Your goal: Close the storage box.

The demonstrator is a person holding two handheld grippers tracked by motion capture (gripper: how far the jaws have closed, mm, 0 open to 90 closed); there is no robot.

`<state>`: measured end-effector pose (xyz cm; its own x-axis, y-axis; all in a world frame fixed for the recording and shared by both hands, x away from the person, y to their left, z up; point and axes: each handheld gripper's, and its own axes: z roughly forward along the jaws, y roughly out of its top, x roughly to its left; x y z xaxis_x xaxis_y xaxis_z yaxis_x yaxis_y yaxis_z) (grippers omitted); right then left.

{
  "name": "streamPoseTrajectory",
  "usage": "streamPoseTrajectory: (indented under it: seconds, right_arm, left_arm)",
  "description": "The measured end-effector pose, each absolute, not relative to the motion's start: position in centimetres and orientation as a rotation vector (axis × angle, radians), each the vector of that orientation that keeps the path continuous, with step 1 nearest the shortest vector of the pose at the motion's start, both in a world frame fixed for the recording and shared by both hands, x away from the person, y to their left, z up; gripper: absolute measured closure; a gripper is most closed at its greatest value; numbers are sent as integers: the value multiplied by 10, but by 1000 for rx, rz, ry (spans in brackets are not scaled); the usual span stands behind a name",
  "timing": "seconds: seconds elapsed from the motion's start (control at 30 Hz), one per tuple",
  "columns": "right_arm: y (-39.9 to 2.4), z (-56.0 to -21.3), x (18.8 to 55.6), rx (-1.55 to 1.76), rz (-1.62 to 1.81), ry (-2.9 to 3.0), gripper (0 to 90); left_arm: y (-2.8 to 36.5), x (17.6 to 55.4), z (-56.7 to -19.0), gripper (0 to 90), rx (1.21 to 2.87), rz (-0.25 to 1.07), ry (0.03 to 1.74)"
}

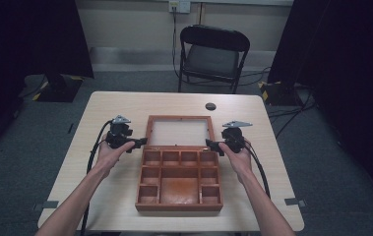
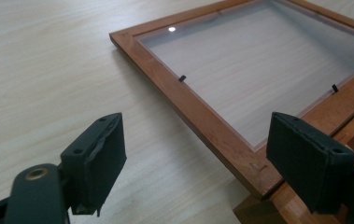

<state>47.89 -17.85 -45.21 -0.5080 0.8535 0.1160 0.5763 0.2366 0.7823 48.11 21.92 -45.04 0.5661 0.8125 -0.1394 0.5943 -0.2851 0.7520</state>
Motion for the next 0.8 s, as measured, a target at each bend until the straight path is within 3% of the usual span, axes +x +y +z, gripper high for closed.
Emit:
streamPoseTrajectory:
  seconds: [0.8]
  right_arm:
    - [-165,-472,488,1398,1259,2245,150]
  left_arm:
    - [199,484,-466,190,1969,234,1153]
